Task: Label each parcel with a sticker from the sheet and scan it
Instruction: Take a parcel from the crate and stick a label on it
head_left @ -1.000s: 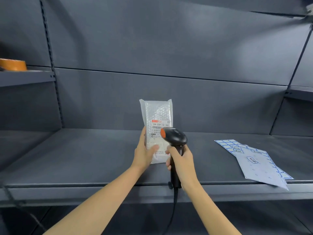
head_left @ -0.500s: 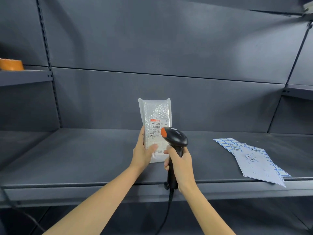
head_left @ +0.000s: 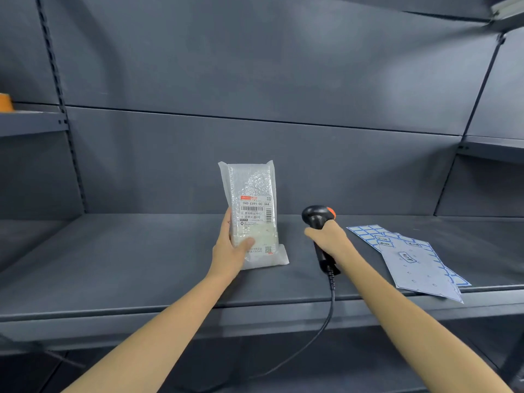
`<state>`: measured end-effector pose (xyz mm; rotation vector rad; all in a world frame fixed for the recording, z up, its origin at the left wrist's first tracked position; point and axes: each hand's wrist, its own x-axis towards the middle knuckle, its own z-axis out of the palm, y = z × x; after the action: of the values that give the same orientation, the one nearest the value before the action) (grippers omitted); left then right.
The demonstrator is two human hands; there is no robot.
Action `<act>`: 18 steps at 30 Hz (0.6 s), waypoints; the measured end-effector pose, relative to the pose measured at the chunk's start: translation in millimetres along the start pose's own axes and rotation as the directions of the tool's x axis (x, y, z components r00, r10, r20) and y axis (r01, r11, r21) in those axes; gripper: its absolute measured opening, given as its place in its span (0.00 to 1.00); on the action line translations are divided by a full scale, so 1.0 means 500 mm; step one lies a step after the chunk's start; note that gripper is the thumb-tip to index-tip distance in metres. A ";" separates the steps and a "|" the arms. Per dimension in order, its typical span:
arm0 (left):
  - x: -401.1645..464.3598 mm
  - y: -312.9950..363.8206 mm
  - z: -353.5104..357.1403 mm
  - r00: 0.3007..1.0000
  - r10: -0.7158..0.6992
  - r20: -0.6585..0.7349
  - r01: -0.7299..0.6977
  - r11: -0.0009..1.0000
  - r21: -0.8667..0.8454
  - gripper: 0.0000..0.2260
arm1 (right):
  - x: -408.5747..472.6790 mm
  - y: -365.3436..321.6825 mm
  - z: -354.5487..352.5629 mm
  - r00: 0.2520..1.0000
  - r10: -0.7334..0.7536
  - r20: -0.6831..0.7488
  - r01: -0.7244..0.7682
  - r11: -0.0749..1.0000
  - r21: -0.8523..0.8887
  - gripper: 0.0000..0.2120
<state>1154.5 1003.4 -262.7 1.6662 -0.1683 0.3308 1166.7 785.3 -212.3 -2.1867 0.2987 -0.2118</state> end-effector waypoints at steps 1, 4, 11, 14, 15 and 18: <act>0.000 0.000 0.000 1.000 -0.005 -0.001 0.005 1.000 -0.002 0.35 | 0.011 0.005 0.009 0.999 -0.019 -0.042 0.014 0.994 -0.112 0.13; 0.000 0.000 0.000 1.000 -0.005 0.002 0.005 1.000 -0.021 0.35 | 0.030 0.025 0.037 0.991 -0.069 -0.118 0.030 0.954 -0.298 0.19; 0.000 0.016 -0.010 0.998 -0.057 0.041 0.054 0.995 0.079 0.33 | 0.047 0.061 0.068 0.980 -0.113 -0.164 0.034 0.905 -0.424 0.17; 0.003 0.025 -0.024 0.984 -0.143 0.109 0.116 0.967 0.226 0.26 | 0.045 0.064 0.076 0.960 -0.210 -0.186 0.075 0.831 -0.552 0.18; 0.005 0.028 -0.029 0.978 -0.173 0.116 0.136 0.952 0.276 0.23 | 0.043 0.065 0.079 0.955 -0.222 -0.198 0.074 0.822 -0.564 0.19; 0.007 0.038 -0.045 0.972 -0.215 0.090 0.151 0.876 0.457 0.21 | 0.039 0.066 0.083 0.931 -0.246 -0.271 0.055 0.826 -0.561 0.23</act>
<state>1149.4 1023.3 -241.6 2.1494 -0.0345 0.1098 1191.9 792.7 -262.4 -2.7490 0.4098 -0.6644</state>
